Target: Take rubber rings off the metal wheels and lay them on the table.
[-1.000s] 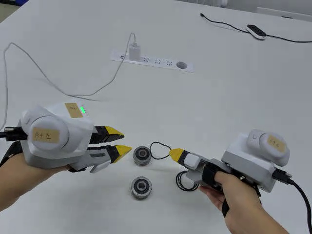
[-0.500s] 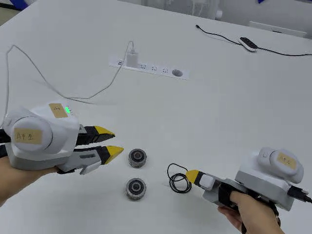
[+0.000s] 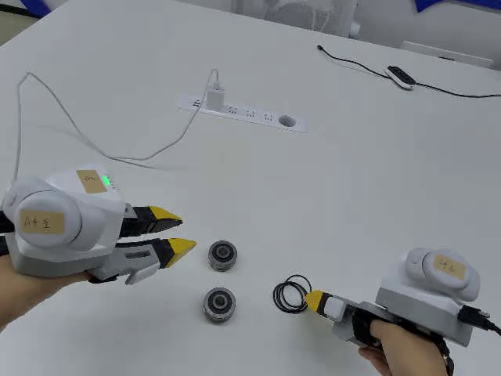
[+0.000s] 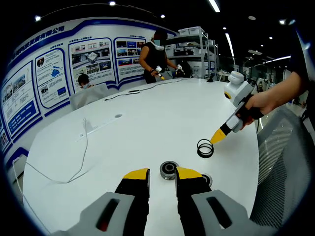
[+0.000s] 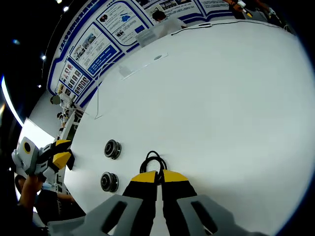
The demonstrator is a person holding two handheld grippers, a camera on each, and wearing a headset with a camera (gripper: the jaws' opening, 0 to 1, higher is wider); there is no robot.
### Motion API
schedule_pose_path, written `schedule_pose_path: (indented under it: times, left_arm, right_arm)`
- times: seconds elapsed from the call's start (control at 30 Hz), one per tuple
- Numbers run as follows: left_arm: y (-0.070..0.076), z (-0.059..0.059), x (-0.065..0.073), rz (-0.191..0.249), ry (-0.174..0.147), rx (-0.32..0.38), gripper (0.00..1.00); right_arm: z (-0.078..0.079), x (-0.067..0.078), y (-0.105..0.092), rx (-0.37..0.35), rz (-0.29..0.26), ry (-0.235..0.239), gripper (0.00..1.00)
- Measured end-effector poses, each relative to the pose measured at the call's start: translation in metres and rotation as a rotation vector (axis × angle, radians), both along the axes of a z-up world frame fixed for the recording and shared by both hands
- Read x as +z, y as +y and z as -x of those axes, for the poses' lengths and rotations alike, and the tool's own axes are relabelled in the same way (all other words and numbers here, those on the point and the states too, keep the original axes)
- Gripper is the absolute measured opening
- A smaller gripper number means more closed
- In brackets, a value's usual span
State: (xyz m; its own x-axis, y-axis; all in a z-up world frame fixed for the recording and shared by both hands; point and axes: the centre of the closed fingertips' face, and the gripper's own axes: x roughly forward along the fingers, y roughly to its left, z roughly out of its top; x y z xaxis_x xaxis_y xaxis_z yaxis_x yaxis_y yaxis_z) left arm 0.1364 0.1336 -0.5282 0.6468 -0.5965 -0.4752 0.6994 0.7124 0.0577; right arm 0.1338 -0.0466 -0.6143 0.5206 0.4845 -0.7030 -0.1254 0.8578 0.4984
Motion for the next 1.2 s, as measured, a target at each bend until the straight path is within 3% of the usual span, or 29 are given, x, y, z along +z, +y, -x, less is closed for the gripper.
schedule_pose_path:
  times: [0.4, 0.47, 0.57, 0.7, 0.83, 1.0, 1.2]
  left_arm:
    - [-0.003, -0.002, 0.002, 0.009, -0.005, -0.009, 0.21]
    - [-0.004, -0.002, 0.003, 0.007, -0.006, -0.012, 0.21]
    - [-0.003, -0.002, 0.005, 0.009, -0.01, -0.009, 0.21]
    - [0.003, -0.001, 0.009, 0.015, -0.018, 0.005, 0.21]
    - [0.015, 0.0, 0.015, 0.024, -0.032, 0.035, 0.22]
    - [0.031, 0.005, 0.023, 0.039, -0.047, 0.084, 0.23]
    - [0.052, 0.017, 0.025, 0.066, -0.061, 0.164, 0.29]
  right_arm:
    - [0.005, -0.004, -0.005, 0.011, 0.029, 0.015, 0.11]
    - [0.006, -0.004, -0.006, 0.034, 0.053, 0.0, 0.12]
    - [0.005, 0.0, -0.007, 0.039, 0.048, -0.014, 0.13]
    - [0.001, 0.01, -0.008, 0.067, 0.053, -0.075, 0.16]
    - [-0.006, 0.023, -0.012, 0.123, 0.102, -0.175, 0.2]
    - [-0.009, 0.035, -0.016, 0.139, 0.102, -0.233, 0.23]
    - [-0.01, 0.05, -0.021, 0.18, 0.144, -0.326, 0.25]
